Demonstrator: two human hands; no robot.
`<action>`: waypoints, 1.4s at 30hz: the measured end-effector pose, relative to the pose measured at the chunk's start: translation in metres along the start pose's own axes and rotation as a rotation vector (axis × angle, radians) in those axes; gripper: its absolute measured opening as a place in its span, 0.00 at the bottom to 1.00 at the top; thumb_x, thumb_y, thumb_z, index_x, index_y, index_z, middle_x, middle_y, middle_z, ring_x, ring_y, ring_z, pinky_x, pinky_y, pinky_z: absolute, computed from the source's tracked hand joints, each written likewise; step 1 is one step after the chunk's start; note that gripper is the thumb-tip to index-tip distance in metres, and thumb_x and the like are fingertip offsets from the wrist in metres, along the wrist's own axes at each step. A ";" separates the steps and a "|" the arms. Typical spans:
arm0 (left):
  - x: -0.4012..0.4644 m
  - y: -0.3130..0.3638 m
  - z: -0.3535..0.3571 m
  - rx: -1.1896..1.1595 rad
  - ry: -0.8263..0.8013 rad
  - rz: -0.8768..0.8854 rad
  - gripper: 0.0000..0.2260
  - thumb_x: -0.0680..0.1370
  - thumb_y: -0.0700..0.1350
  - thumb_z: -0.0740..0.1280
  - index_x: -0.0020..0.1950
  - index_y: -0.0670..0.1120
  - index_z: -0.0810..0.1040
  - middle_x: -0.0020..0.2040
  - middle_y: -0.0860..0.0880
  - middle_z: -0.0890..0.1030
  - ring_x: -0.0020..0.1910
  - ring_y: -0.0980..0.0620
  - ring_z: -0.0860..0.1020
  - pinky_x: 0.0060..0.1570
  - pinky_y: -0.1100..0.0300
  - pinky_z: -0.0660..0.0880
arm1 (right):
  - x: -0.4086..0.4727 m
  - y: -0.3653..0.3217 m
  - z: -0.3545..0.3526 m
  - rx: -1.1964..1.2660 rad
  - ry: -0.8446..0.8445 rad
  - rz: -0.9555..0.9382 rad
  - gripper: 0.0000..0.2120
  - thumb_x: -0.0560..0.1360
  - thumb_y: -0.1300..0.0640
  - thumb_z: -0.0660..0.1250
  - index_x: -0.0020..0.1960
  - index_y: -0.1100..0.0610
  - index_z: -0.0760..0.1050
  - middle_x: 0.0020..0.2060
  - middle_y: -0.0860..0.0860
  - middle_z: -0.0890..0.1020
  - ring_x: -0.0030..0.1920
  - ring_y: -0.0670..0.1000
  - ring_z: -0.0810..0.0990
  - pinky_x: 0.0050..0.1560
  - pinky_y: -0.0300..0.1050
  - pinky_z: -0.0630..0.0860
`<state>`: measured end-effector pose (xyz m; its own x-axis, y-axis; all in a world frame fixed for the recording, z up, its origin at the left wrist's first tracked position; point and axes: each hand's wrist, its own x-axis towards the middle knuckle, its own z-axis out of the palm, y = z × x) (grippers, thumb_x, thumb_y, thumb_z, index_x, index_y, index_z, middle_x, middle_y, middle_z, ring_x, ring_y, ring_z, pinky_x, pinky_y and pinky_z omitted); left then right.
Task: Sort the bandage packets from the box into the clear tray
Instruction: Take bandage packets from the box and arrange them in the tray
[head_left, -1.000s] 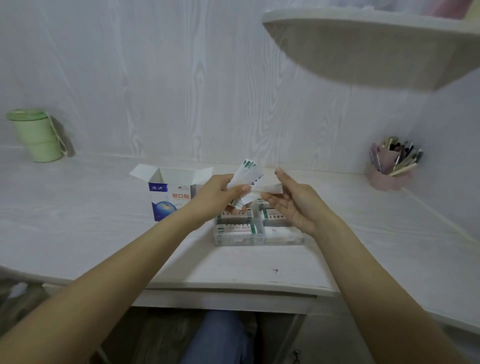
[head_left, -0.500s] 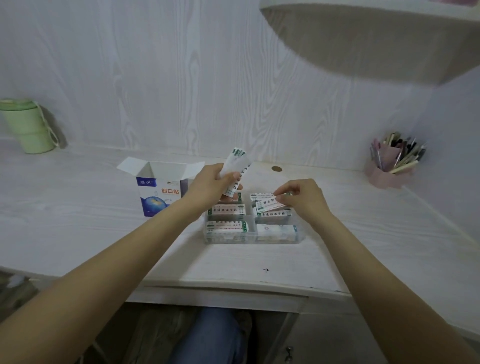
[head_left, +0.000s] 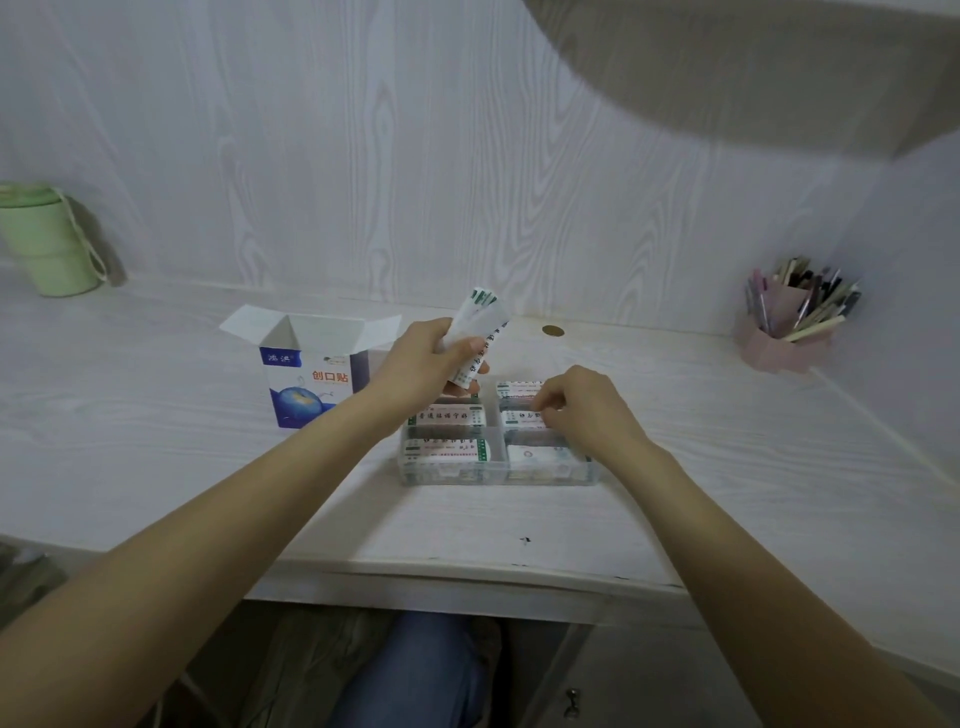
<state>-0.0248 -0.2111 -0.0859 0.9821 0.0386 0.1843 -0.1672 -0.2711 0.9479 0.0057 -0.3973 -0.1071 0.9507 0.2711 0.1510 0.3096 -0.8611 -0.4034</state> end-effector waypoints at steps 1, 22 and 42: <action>0.000 0.000 0.001 0.000 0.001 -0.002 0.07 0.80 0.45 0.63 0.55 0.43 0.75 0.41 0.50 0.82 0.31 0.59 0.80 0.32 0.68 0.76 | 0.000 0.000 0.000 0.010 -0.013 -0.002 0.08 0.73 0.64 0.66 0.44 0.56 0.82 0.36 0.47 0.79 0.42 0.49 0.79 0.45 0.45 0.77; -0.009 0.004 0.012 0.044 -0.197 -0.014 0.06 0.76 0.45 0.68 0.50 0.45 0.79 0.38 0.48 0.81 0.31 0.57 0.76 0.29 0.68 0.72 | -0.010 -0.024 -0.022 0.874 0.169 0.045 0.08 0.72 0.57 0.72 0.49 0.60 0.81 0.42 0.54 0.84 0.35 0.44 0.80 0.31 0.33 0.73; -0.009 0.008 0.015 -0.014 -0.048 -0.020 0.07 0.77 0.41 0.68 0.54 0.45 0.77 0.47 0.49 0.81 0.33 0.53 0.83 0.36 0.61 0.81 | -0.012 0.012 -0.027 1.119 0.193 0.208 0.04 0.74 0.63 0.70 0.43 0.64 0.80 0.35 0.56 0.82 0.35 0.47 0.82 0.39 0.34 0.79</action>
<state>-0.0340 -0.2284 -0.0837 0.9883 -0.0024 0.1525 -0.1480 -0.2574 0.9549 -0.0028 -0.4226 -0.0893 0.9963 0.0151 0.0843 0.0842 0.0080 -0.9964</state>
